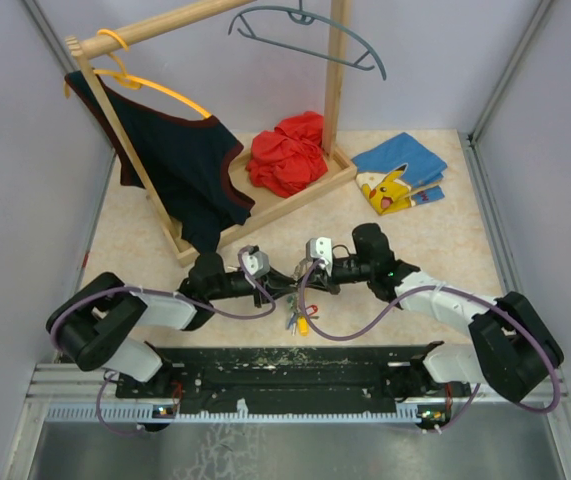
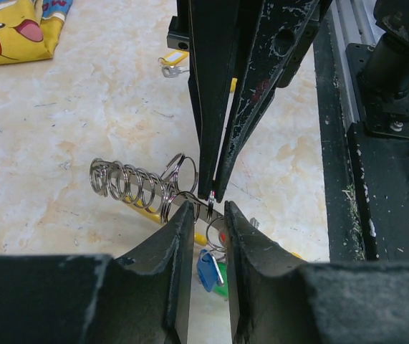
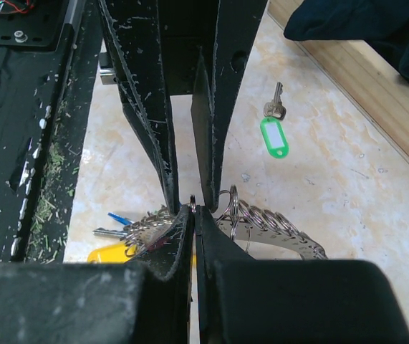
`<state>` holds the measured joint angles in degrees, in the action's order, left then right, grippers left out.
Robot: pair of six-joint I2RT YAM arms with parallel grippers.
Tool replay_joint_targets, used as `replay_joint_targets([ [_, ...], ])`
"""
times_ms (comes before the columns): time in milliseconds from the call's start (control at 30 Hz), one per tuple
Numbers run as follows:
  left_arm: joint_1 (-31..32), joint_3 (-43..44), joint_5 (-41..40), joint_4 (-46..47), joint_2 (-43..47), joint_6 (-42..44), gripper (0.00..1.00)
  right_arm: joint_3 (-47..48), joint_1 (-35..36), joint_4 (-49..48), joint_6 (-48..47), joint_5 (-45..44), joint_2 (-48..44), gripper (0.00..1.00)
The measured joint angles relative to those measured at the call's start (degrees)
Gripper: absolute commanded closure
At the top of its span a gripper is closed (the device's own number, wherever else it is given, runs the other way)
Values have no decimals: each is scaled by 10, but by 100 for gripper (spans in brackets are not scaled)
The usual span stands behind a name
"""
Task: Put the keys on the keyring
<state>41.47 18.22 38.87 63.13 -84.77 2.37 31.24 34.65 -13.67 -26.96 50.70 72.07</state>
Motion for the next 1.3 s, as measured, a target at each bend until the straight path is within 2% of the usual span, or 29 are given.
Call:
replay_joint_targets([
  [133,0,8,5,-11,-9,5,80,0,0,0,1,2,0,100],
  [267,0,13,10,-26,-10,12,99,5,0,7,1,2,4,100],
  [300,0,14,10,-28,-10,14,100,9,0,12,1,1,7,100],
  [467,0,15,9,-32,-10,21,100,21,0,33,1,0,12,99],
  [600,0,8,1,-15,-10,18,100,26,-1,43,16,-4,10,82],
  [667,0,0,-5,-3,-12,14,100,26,-6,43,31,-3,3,78],
  [933,0,-28,-20,42,-13,2,100,-10,-30,-19,71,-1,-51,77],
  [1300,0,-36,-22,77,-13,-3,100,-43,-30,-109,114,11,-3,77],
])
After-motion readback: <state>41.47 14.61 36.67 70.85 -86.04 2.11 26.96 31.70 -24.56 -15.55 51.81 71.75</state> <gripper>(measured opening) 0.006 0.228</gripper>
